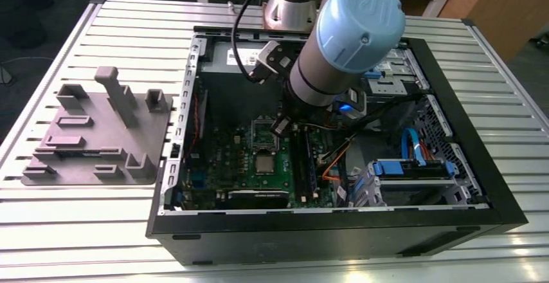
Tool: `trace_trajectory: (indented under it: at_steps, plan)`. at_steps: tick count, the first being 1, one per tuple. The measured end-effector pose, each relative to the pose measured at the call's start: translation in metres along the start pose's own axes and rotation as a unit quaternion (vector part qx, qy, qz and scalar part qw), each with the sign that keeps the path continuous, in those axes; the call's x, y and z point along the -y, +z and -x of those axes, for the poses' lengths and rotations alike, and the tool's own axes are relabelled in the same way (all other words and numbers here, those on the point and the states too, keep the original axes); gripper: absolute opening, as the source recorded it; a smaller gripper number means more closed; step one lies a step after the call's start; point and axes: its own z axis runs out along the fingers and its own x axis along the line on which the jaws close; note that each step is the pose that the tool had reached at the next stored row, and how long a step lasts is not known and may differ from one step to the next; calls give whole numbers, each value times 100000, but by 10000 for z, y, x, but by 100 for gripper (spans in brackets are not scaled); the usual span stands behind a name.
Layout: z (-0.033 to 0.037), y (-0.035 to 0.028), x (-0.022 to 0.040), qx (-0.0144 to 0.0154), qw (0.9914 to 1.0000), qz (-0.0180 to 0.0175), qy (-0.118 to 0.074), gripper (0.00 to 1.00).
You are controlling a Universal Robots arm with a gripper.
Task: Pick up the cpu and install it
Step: 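Close the cpu cover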
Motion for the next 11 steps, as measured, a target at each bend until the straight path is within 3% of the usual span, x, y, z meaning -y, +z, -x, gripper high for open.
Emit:
trace_trajectory:
  at_steps: [5,8,11]
  plan:
    - [4,-41,-18,-727,99996,-546,92,10]
    - [8,-65,-29,-1369,99985,-1034,180,10]
    - [13,-99,-42,-1758,99976,-1324,228,10]
